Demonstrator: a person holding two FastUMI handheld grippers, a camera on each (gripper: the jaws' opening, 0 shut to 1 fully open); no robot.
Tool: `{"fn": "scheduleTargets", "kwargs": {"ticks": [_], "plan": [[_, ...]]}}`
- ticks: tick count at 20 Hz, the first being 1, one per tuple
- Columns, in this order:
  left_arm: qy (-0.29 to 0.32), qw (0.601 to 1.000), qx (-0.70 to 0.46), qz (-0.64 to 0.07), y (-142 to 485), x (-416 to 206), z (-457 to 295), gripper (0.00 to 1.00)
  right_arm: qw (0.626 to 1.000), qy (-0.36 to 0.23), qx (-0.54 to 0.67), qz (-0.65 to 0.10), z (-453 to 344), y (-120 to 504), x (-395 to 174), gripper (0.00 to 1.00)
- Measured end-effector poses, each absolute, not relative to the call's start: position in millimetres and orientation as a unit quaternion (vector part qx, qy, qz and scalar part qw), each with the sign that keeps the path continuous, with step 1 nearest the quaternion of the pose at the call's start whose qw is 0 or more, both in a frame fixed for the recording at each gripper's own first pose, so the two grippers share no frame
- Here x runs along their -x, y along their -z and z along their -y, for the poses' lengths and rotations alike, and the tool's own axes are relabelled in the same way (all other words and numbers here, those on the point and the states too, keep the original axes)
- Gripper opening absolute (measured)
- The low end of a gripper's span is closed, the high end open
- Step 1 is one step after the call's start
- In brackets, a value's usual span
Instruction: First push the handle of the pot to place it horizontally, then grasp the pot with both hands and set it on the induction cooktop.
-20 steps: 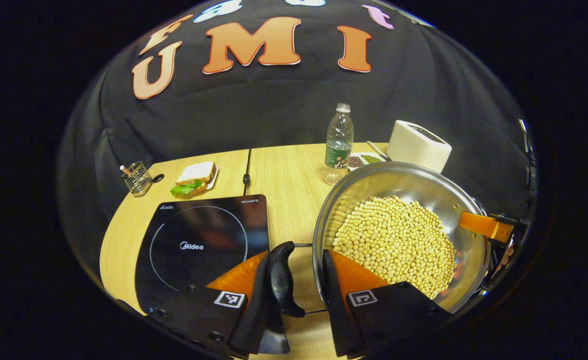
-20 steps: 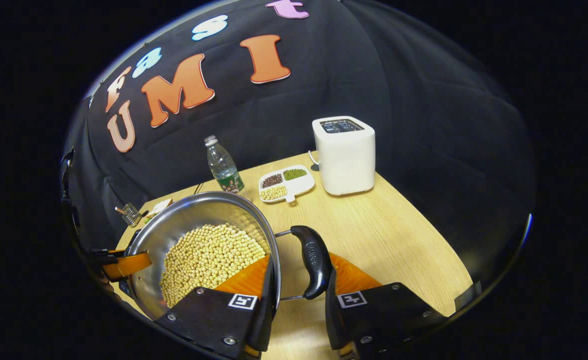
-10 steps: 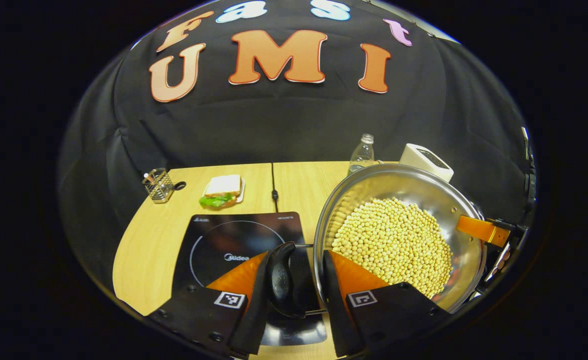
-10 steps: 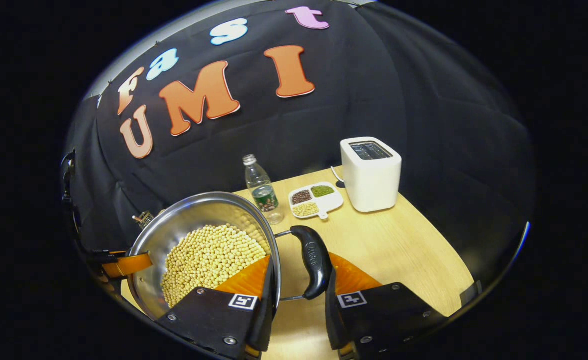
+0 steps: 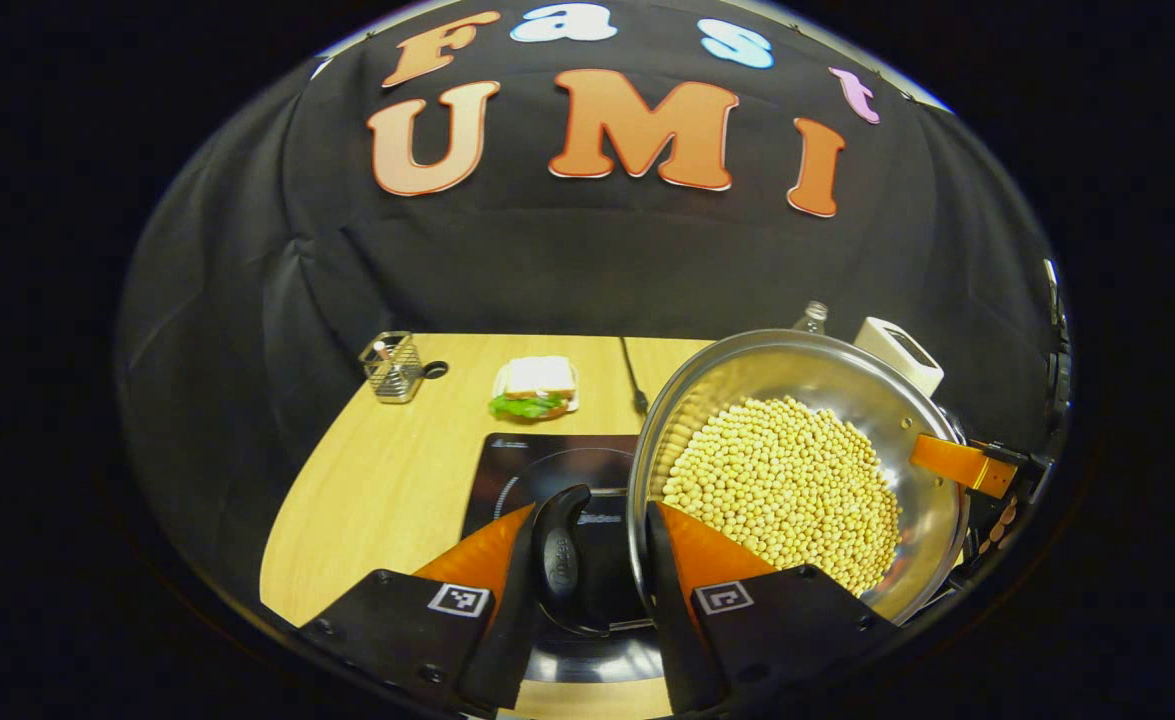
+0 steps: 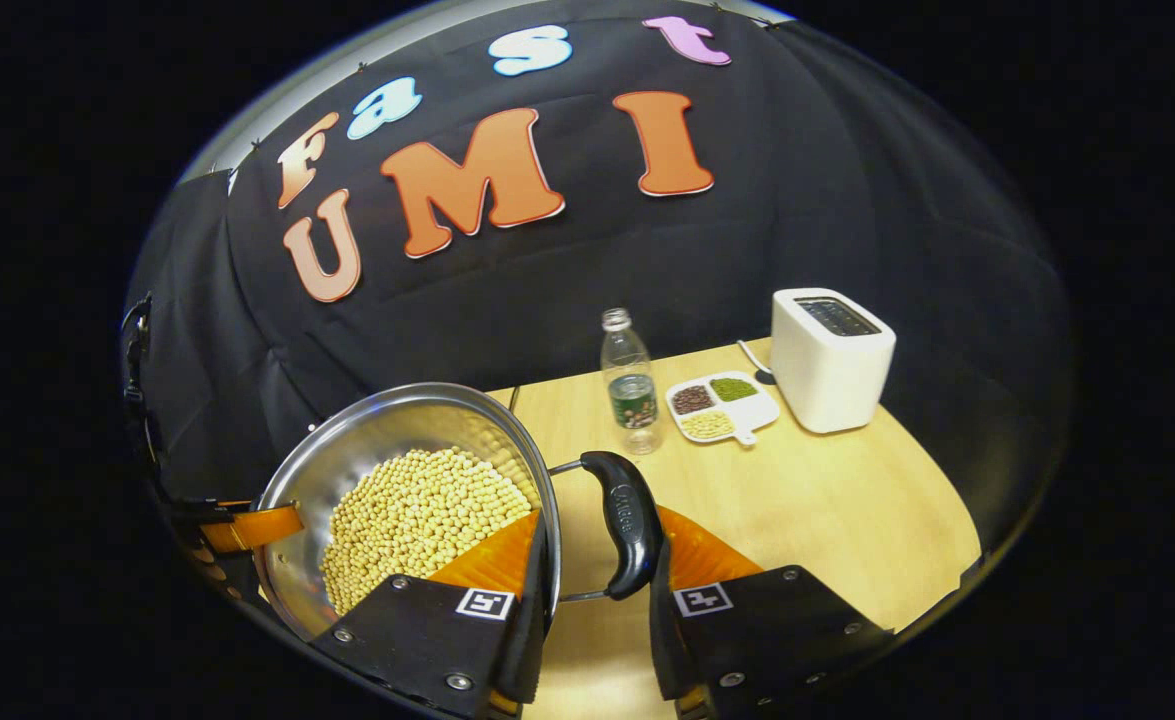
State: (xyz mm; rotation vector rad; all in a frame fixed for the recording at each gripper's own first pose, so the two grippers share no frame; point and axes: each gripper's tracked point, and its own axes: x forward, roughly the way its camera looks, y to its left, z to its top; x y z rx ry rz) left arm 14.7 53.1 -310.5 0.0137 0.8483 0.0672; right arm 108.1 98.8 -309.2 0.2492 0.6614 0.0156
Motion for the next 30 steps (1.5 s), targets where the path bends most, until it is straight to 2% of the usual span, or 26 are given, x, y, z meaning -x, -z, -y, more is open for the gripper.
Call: {"fn": "scheduleTargets", "kwargs": {"ticks": [1,2,3,4,5,7,8,9,11,16,18,20,22,25,27,29,30], "plan": [[-0.040,0.910,-0.006,-0.413,311.6,-13.0,-66.9,0.57,0.938,-0.015,-0.122,-0.325,-111.3,311.2,-111.2,0.44],[-0.047,0.909,-0.005,-0.415,313.0,-10.3,-80.0,0.63,0.937,-0.022,-0.121,-0.328,-123.8,314.0,-114.2,0.44],[-0.054,0.907,-0.003,-0.417,313.4,-9.0,-92.7,0.64,0.936,-0.028,-0.121,-0.330,-136.5,317.5,-117.5,0.44],[-0.060,0.906,-0.002,-0.418,314.7,-7.1,-104.4,0.60,0.934,-0.034,-0.121,-0.334,-147.9,321.0,-119.7,0.44],[-0.065,0.905,-0.003,-0.420,318.4,-6.2,-115.4,0.64,0.933,-0.040,-0.121,-0.336,-158.6,325.9,-122.8,0.44],[-0.075,0.902,-0.004,-0.425,328.6,-4.3,-132.9,0.64,0.930,-0.049,-0.120,-0.343,-177.1,337.8,-128.3,0.44],[-0.078,0.900,-0.001,-0.429,334.5,-2.7,-140.8,0.58,0.929,-0.053,-0.120,-0.347,-184.6,344.0,-130.3,0.44],[-0.082,0.896,0.003,-0.436,340.2,-1.0,-148.2,0.64,0.926,-0.055,-0.120,-0.353,-191.5,351.8,-131.5,0.44],[-0.087,0.891,0.007,-0.446,357.9,-1.6,-159.1,0.60,0.923,-0.059,-0.118,-0.362,-202.7,365.8,-134.8,0.44],[-0.094,0.880,0.013,-0.466,391.5,-3.7,-180.0,0.64,0.913,-0.065,-0.111,-0.388,-223.0,399.9,-140.8,0.44],[-0.095,0.876,0.017,-0.473,406.5,-13.5,-175.5,0.58,0.909,-0.067,-0.109,-0.397,-226.8,409.4,-141.8,0.45],[-0.095,0.873,0.019,-0.477,420.2,-19.2,-166.2,0.58,0.907,-0.067,-0.106,-0.403,-227.8,413.0,-140.3,0.45],[-0.092,0.873,0.018,-0.478,425.8,-26.9,-160.3,0.61,0.906,-0.066,-0.106,-0.404,-228.3,414.5,-140.7,0.47],[-0.090,0.876,0.010,-0.474,421.4,-20.2,-161.8,0.59,0.909,-0.063,-0.096,-0.401,-228.0,418.0,-142.0,0.50],[-0.096,0.872,0.007,-0.479,428.3,-27.1,-153.2,0.64,0.907,-0.067,-0.091,-0.405,-228.1,416.4,-140.3,0.55],[-0.103,0.891,-0.007,-0.442,412.5,-46.0,-146.5,0.68,0.919,-0.068,-0.091,-0.377,-223.4,396.6,-148.8,0.60],[-0.108,0.902,-0.021,-0.417,396.7,-52.1,-139.9,0.66,0.926,-0.067,-0.086,-0.362,-216.9,383.3,-152.1,0.63]]}}
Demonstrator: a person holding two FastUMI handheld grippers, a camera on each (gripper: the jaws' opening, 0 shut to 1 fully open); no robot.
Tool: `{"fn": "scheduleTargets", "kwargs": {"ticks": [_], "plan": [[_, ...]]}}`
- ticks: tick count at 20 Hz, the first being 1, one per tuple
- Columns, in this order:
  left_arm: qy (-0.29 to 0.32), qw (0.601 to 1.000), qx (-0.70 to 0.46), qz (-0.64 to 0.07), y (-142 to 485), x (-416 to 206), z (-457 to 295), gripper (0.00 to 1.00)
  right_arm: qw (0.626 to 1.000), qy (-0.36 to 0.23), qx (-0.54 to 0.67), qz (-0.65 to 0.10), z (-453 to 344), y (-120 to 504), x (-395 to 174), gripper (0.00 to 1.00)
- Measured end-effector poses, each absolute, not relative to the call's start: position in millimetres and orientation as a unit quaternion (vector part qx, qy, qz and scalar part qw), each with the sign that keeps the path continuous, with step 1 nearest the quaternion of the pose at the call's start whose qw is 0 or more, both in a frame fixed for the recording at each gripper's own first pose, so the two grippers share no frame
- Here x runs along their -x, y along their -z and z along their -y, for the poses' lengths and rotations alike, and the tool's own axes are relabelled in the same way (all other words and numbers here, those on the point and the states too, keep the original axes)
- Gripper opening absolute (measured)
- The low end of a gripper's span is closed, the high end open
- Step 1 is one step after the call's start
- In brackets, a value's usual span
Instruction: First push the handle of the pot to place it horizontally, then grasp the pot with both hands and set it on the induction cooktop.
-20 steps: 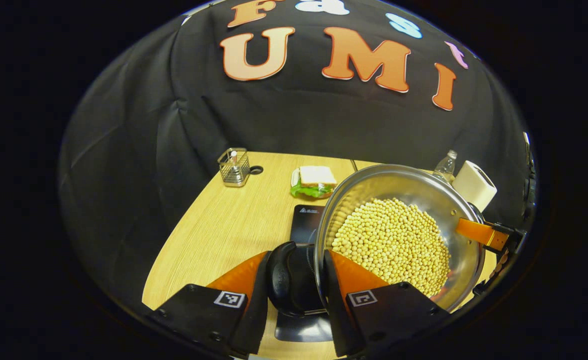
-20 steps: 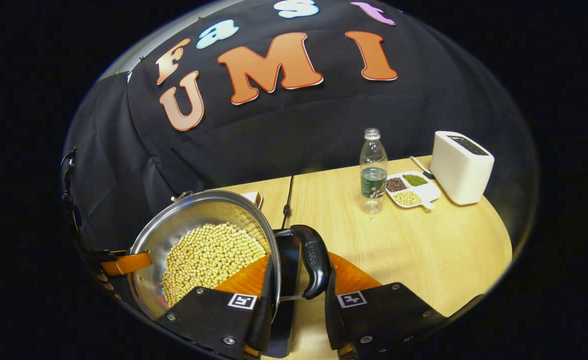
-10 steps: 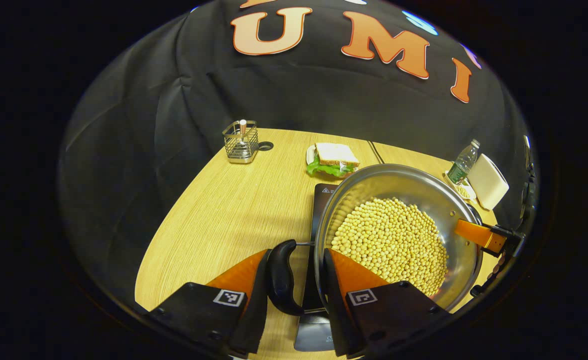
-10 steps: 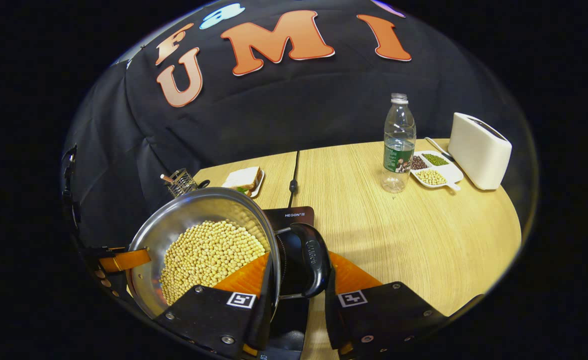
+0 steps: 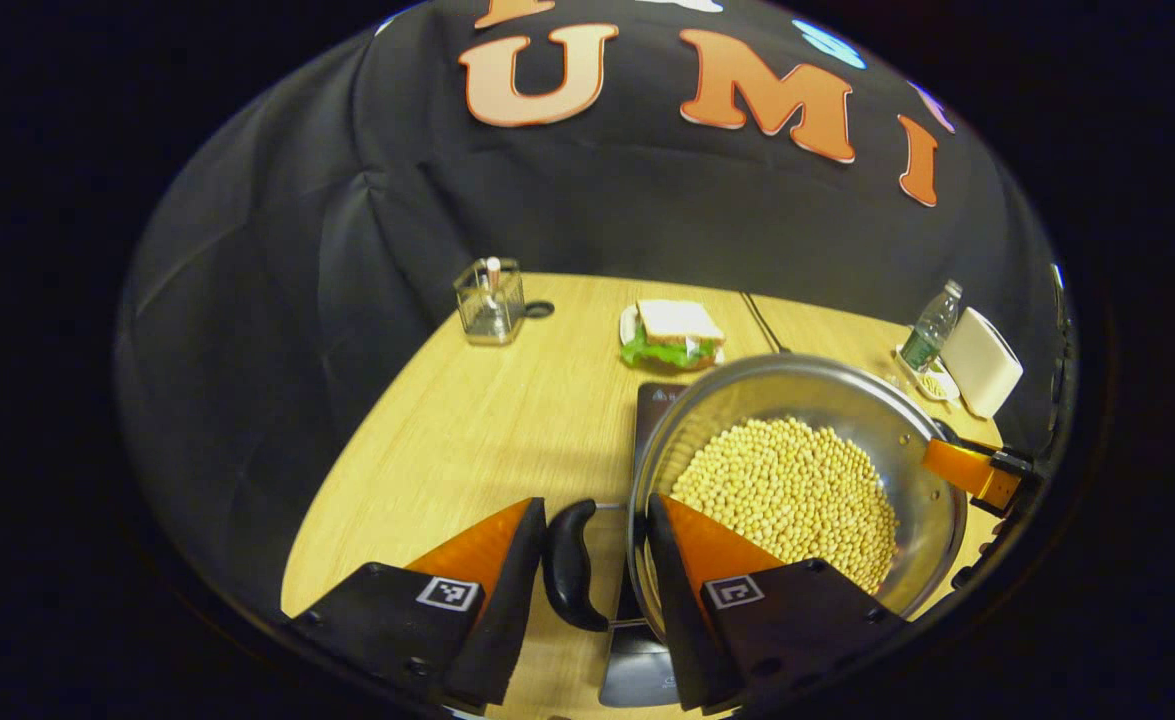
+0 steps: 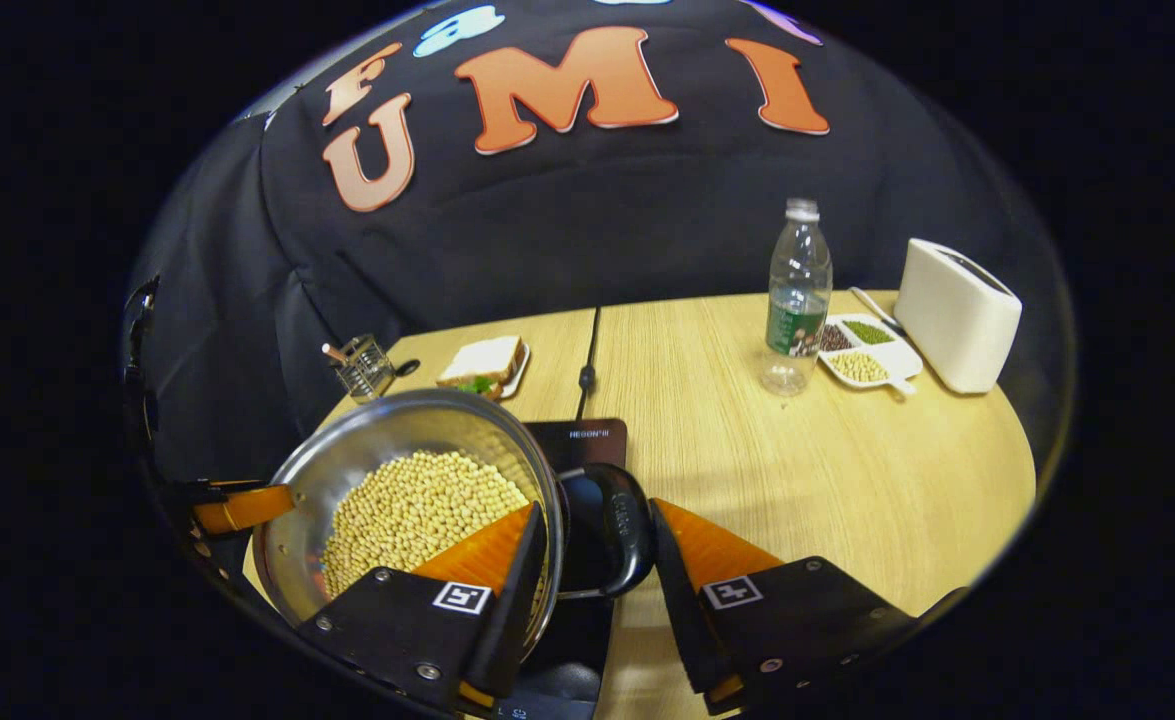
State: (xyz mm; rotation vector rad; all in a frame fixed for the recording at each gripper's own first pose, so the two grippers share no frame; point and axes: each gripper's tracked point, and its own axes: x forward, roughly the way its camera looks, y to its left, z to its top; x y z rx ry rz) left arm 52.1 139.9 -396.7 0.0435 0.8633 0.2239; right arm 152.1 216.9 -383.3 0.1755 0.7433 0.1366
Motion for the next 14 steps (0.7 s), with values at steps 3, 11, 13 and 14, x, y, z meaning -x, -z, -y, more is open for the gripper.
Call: {"fn": "scheduleTargets", "kwargs": {"ticks": [3,11,13,14], "plan": [[-0.109,0.931,-0.042,-0.347,342.2,-66.8,-108.7,0.76,0.943,-0.062,-0.083,-0.315,-195.7,329.8,-149.3,0.86],[-0.098,0.981,0.004,-0.169,155.4,-101.6,-51.8,0.98,0.984,-0.035,-0.024,-0.174,-106.6,171.3,-125.2,0.94],[-0.101,0.986,0.009,-0.136,117.0,-98.7,-48.2,0.98,0.989,-0.024,-0.013,-0.145,-84.8,136.0,-114.5,0.94],[-0.102,0.987,0.008,-0.120,100.2,-97.7,-46.4,0.98,0.991,-0.021,-0.012,-0.131,-74.7,119.4,-107.8,0.94]]}}
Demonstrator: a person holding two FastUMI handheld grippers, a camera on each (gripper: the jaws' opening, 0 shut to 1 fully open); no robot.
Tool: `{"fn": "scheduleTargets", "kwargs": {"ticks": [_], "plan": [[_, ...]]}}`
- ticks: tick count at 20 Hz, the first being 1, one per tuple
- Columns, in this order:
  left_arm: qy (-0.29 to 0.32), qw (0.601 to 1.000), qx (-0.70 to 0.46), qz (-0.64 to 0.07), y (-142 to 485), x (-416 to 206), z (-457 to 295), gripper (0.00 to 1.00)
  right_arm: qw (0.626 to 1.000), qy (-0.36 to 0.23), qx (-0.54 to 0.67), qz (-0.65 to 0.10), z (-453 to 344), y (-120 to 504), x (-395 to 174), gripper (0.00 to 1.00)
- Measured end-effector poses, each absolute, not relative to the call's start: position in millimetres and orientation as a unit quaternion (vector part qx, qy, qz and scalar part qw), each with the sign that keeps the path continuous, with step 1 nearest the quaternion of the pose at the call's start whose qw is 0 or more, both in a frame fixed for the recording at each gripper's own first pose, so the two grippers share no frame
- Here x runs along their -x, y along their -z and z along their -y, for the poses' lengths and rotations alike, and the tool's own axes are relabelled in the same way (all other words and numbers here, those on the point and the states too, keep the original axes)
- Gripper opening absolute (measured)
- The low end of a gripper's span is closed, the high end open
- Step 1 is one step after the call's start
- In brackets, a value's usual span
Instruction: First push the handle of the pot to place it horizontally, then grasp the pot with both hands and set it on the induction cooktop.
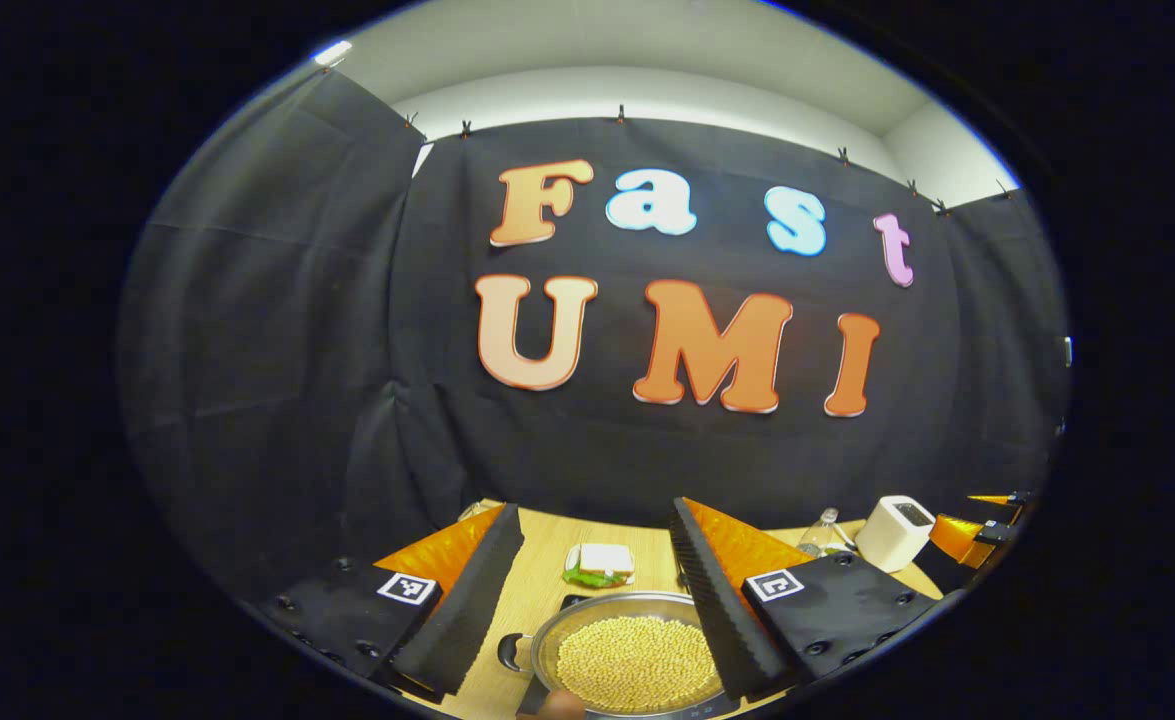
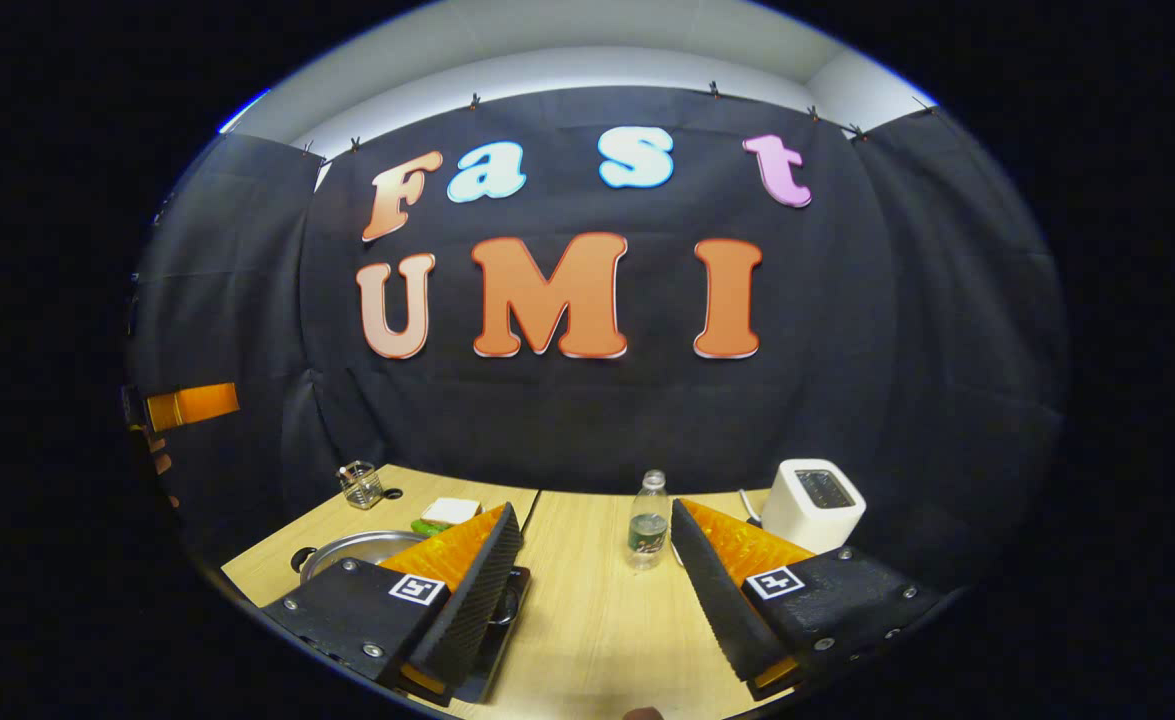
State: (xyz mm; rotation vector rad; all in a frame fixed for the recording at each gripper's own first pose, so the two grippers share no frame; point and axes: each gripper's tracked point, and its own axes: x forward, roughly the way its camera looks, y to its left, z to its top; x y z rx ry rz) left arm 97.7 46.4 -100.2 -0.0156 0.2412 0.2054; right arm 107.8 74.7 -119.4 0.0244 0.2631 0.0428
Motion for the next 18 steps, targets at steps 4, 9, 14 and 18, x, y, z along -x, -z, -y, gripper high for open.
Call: {"fn": "scheduleTargets", "kwargs": {"ticks": [4,9,14,18], "plan": [[-0.097,0.993,0.001,-0.064,34.6,-88.7,-32.4,0.99,0.996,-0.010,-0.003,-0.085,-40.3,65.0,-75.7,0.94],[-0.081,0.996,-0.021,-0.017,-17.9,-61.8,4.2,0.99,0.999,-0.001,-0.001,-0.049,-9.5,30.1,-34.5,0.94],[-0.051,0.999,0.000,-0.011,-34.1,-49.4,36.1,0.99,0.999,0.002,-0.018,-0.035,12.8,13.5,-8.7,0.94],[-0.040,0.999,0.008,-0.023,-26.7,-47.3,48.0,0.99,0.999,0.014,-0.023,-0.023,26.0,8.8,1.0,0.94]]}}
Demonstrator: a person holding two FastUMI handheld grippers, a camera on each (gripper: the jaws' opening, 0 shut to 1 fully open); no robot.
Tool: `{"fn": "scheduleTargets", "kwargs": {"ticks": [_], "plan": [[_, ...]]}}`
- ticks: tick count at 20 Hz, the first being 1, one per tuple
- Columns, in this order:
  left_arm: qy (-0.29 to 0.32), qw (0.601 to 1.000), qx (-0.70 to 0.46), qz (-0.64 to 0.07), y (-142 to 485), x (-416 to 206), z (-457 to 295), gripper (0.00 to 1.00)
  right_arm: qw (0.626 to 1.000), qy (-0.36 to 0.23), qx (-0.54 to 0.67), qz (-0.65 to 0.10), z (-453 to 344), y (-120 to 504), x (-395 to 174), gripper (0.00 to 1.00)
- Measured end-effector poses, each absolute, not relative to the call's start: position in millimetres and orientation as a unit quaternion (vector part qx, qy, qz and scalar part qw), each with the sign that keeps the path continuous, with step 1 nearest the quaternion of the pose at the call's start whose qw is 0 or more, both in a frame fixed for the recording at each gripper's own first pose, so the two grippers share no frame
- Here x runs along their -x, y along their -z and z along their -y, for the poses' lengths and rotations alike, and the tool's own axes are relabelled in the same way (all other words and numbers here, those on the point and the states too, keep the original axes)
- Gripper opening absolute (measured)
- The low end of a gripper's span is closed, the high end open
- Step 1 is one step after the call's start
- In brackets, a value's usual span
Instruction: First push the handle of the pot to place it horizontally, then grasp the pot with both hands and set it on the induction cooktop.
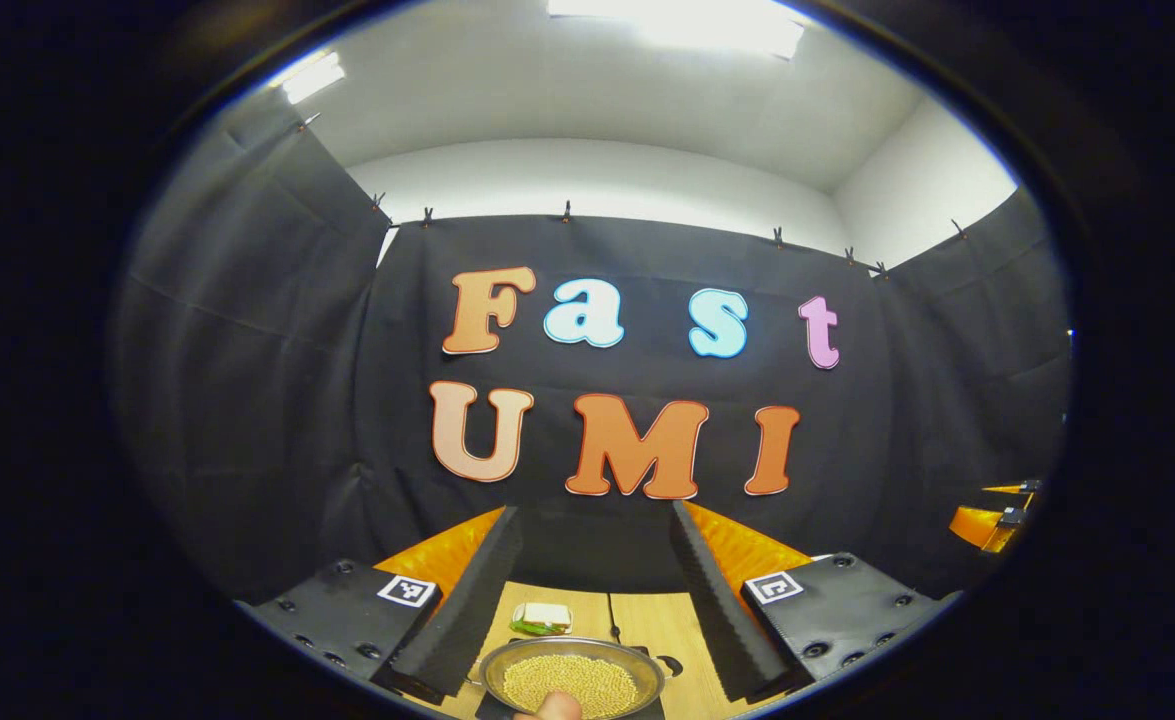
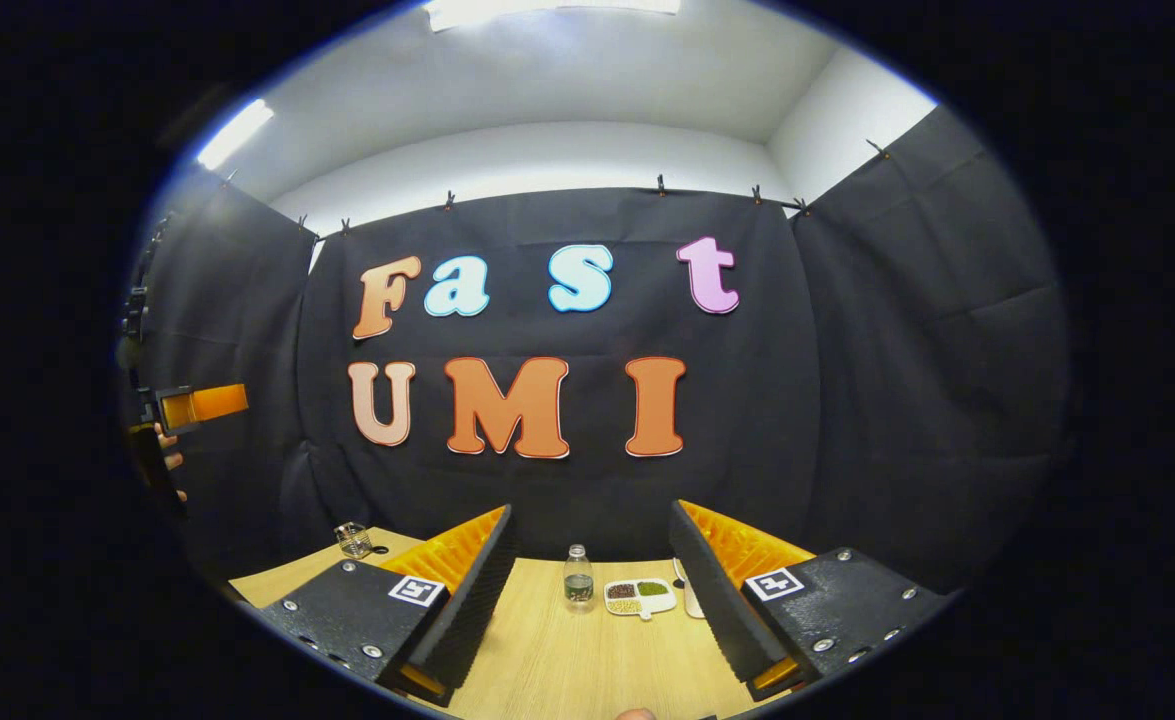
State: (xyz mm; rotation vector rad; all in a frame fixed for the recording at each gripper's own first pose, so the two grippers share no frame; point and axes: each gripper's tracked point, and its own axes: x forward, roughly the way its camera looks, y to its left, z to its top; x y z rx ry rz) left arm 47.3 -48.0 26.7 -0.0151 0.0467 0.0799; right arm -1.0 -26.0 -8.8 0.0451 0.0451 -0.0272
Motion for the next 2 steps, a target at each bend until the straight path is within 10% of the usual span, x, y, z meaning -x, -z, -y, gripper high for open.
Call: {"fn": "scheduleTargets", "kwargs": {"ticks": [2], "plan": [[-0.038,0.999,0.010,-0.026,-25.7,-46.3,51.4,0.94,0.999,0.015,-0.022,-0.022,30.0,10.5,1.8,0.94]]}}
